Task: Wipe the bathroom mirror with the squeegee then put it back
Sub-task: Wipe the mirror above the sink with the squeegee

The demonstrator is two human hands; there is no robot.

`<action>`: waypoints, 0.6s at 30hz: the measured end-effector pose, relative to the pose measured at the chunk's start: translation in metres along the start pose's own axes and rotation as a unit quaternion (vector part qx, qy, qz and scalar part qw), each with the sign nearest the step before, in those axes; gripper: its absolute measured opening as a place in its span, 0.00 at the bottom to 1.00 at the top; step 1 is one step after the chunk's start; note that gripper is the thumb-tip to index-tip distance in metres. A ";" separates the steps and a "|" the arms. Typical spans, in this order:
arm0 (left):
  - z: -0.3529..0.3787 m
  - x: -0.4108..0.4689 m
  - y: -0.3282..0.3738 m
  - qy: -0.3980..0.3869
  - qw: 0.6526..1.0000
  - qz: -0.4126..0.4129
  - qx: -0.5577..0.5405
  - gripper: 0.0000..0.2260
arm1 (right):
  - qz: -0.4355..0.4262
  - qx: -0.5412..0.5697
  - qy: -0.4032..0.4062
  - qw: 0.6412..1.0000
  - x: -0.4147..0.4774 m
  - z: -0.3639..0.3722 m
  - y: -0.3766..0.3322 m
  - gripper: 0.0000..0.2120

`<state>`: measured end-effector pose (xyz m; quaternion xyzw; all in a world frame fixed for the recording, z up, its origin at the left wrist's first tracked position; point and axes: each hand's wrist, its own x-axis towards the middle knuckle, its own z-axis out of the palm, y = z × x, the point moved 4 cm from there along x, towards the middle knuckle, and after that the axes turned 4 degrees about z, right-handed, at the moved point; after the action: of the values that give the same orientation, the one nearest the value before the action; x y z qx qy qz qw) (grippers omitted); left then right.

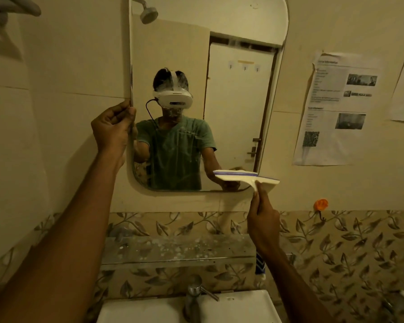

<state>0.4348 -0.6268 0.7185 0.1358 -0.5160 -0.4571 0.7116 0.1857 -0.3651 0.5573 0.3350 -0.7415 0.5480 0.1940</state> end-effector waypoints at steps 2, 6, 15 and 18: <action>-0.001 -0.004 -0.003 0.013 1.000 0.002 -0.022 0.08 | -0.001 0.007 0.006 1.000 0.009 -0.004 -0.008 0.21; -0.001 -0.010 -0.008 0.038 0.998 0.006 -0.050 0.09 | -0.017 0.017 0.036 0.999 0.042 -0.016 -0.028 0.20; -0.005 -0.004 -0.016 0.031 0.994 -0.027 -0.098 0.10 | 0.006 -0.018 0.026 0.999 -0.004 0.004 0.013 0.22; -0.003 -0.005 -0.017 0.033 0.991 -0.041 -0.120 0.10 | 0.023 -0.024 0.012 0.999 -0.018 0.008 0.025 0.23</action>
<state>0.4287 -0.6333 0.7025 0.0859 -0.4280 -0.5398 0.7198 0.1811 -0.3633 0.5262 0.3064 -0.7597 0.5383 0.1979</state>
